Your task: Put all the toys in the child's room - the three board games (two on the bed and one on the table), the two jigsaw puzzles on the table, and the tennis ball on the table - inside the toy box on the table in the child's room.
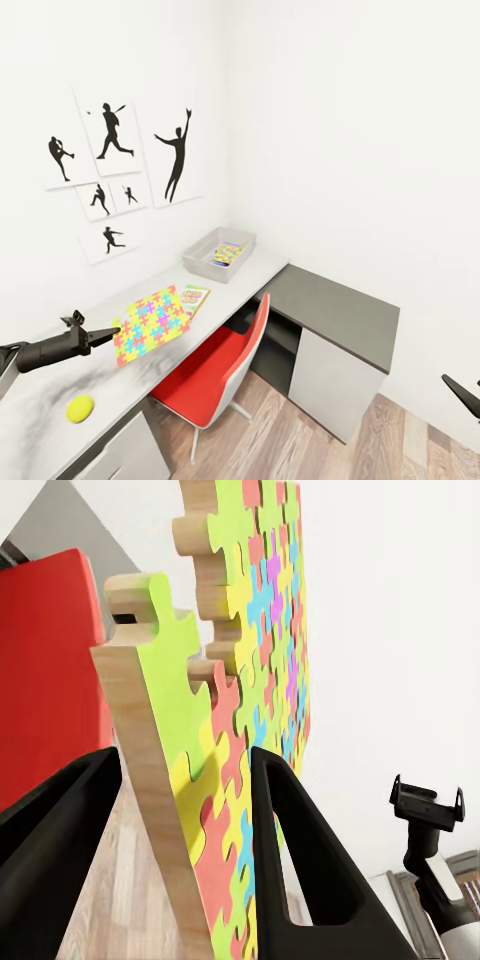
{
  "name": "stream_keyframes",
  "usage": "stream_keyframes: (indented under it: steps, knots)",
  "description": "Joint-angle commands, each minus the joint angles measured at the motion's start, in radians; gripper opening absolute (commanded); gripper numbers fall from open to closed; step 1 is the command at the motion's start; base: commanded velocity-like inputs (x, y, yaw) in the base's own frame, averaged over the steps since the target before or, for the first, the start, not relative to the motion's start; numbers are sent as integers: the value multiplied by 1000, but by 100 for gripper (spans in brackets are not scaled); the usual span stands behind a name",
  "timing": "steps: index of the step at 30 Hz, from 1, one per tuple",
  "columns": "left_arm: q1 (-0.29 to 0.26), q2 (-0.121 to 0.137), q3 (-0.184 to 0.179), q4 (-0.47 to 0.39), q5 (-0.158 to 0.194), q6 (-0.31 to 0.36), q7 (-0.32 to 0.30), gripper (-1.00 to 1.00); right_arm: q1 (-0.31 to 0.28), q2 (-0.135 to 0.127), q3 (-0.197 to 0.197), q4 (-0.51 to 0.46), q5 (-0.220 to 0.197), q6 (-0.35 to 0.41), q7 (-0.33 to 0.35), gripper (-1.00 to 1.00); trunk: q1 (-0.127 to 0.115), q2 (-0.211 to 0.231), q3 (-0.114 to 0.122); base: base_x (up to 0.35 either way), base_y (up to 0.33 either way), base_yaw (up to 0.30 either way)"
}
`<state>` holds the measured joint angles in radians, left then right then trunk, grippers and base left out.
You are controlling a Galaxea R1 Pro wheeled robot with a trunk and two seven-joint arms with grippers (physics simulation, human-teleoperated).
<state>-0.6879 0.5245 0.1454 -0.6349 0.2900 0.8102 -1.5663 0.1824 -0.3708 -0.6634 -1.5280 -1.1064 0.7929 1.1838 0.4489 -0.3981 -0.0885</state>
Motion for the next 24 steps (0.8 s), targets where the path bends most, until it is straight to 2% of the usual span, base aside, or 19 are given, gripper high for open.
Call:
stream_keyframes:
  steps: [1,8,19,24]
  knots:
    - [-1,0,0,0,0,10,-4,-100,0,0,1,0,-6,6,-1,100,1,-2,-1,224,-224,-190]
    - [-1,0,0,0,0,10,-4,-100,0,0,3,0,-6,6,-1,100,1,-2,6,224,-224,-158]
    - [1,0,0,0,0,10,-4,-100,0,0,0,0,-6,6,-1,100,1,-2,7,224,-224,-17]
    - [2,0,0,0,0,10,-4,-100,0,0,0,0,-6,6,-1,100,1,-2,10,223,-223,-114]
